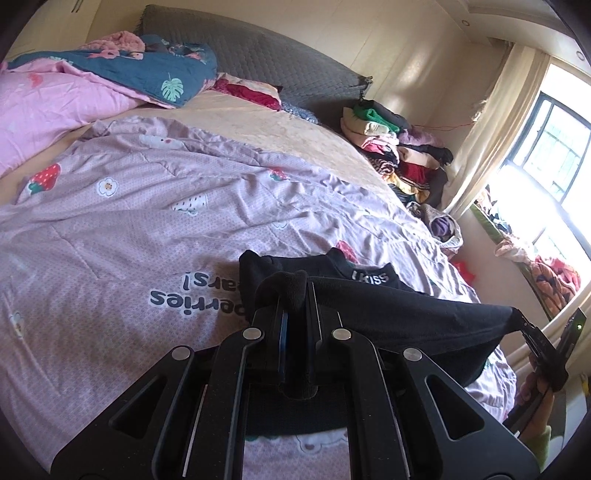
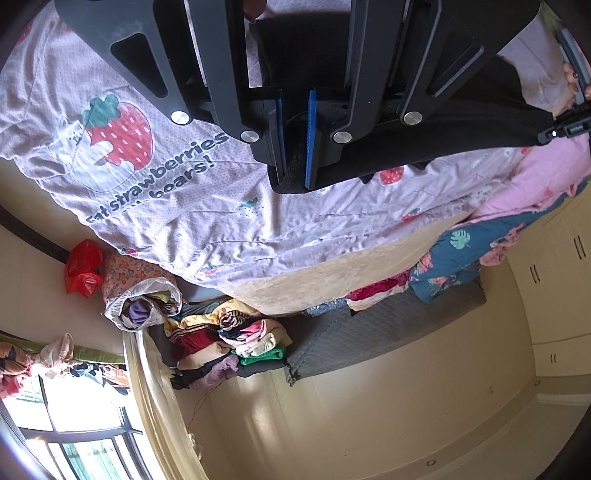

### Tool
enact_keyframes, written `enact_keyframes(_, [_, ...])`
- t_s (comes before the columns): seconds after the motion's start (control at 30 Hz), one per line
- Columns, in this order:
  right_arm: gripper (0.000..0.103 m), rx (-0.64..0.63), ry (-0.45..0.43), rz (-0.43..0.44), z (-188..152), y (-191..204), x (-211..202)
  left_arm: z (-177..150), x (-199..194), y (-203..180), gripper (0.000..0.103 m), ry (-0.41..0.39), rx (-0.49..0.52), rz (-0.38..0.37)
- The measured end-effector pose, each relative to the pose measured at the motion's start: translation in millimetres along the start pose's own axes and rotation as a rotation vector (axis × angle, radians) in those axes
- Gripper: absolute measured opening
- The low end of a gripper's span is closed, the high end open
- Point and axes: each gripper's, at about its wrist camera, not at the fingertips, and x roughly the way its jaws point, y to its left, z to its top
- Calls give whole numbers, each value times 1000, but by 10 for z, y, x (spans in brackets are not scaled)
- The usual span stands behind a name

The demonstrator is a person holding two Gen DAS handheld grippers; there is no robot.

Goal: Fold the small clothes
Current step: 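Lift the hem with both grippers and fold it toward the collar, then lower the hem onto the collar and open both grippers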

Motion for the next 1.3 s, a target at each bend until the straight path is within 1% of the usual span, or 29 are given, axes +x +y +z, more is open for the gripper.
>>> enact_keyframes(0.4, [8, -44, 47, -4, -17, -15, 393, -23, 320, 67, 2, 5, -17, 61])
enact_keyframes(0.53, [8, -52, 73, -5, -46, -31, 531, -30, 446, 73, 2, 24, -7, 89])
enact_keyframes(0.63, [9, -51, 121, -10, -126, -61, 668, -56, 551, 105, 3, 44, -18, 102])
enact_keyframes(0.67, [17, -50, 133, -15, -143, -72, 699, -69, 565, 111, 4, 45, -22, 106])
enact_keyframes(0.7, [21, -53, 138, -38, -160, -75, 715, -81, 574, 113, 4, 45, -24, 108])
enact_keyframes(0.73, [25, -62, 141, -61, -172, -80, 716, -96, 576, 109, 4, 46, -23, 115])
enact_keyframes(0.77, [26, -63, 145, -68, -175, -101, 708, -113, 553, 105, 6, 40, -23, 121])
enact_keyframes(0.8, [28, -53, 148, -67, -175, -125, 697, -122, 528, 93, 11, 31, -19, 130])
enact_keyframes(0.83, [32, -32, 151, -68, -170, -167, 671, -133, 477, 84, 16, 13, -9, 149])
enact_keyframes(0.87, [35, -22, 150, -65, -167, -202, 644, -139, 435, 82, 17, -1, -5, 159])
enact_keyframes(1.0, [35, -51, 140, -59, -127, -211, 528, -157, 257, 53, 18, -29, 20, 180])
enact_keyframes(1.1, [35, -103, 138, -23, -107, -109, 429, -181, 142, -18, 18, -25, 54, 164])
enact_keyframes(1.17, [28, -139, 150, 17, -106, -13, 384, -199, 117, -82, 14, -7, 80, 154])
enact_keyframes(1.2, [24, -162, 156, 36, -114, 51, 367, -217, 105, -117, 8, 5, 91, 142])
enact_keyframes(1.23, [19, -181, 161, 50, -126, 108, 353, -236, 101, -149, 5, 15, 103, 134])
enact_keyframes(1.3, [17, -213, 186, 101, -162, 233, 331, -295, 96, -233, 4, 37, 134, 128])
